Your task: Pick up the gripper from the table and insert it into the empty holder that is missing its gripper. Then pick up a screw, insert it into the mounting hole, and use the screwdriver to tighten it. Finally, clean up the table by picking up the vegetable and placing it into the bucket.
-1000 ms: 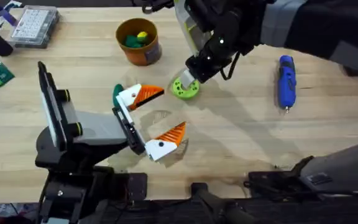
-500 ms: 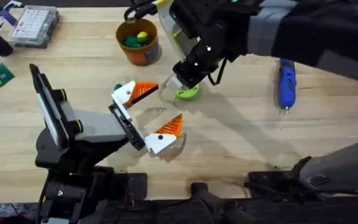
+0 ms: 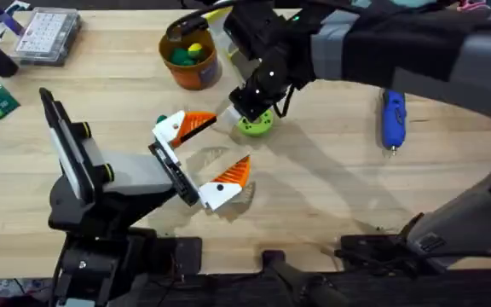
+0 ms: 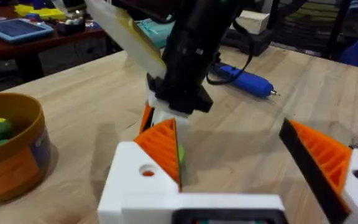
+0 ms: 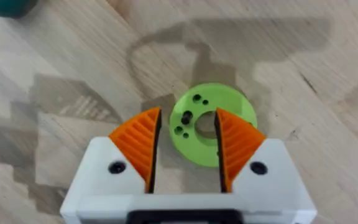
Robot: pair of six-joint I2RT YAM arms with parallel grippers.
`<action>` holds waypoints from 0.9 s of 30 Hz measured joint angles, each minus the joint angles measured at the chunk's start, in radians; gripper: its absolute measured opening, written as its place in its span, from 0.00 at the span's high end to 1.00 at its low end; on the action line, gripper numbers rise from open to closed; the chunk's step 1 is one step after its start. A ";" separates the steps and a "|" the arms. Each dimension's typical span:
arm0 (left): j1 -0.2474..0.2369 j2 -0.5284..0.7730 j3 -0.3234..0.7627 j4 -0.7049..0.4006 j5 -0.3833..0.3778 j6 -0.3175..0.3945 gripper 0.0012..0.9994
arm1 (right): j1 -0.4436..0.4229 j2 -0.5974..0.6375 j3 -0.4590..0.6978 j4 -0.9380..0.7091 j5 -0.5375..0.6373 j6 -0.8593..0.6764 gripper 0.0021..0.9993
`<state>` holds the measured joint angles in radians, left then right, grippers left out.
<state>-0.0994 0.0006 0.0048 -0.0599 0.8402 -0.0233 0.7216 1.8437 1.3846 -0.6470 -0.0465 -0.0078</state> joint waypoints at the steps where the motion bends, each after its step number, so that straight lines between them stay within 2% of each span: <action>1: 0.000 0.000 0.000 0.000 0.000 0.000 0.01 | 0.000 0.008 0.000 0.001 0.000 0.000 0.49; 7: 0.000 0.000 0.000 0.000 0.000 0.000 0.01 | 0.000 0.048 0.000 0.001 0.000 0.000 0.49; 27: 0.000 0.000 0.000 0.000 0.000 0.000 0.01 | 0.002 0.051 0.000 0.020 0.000 -0.001 0.49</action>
<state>-0.0994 0.0006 0.0048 -0.0601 0.8402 -0.0235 0.7238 1.8946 1.3846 -0.6269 -0.0467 -0.0086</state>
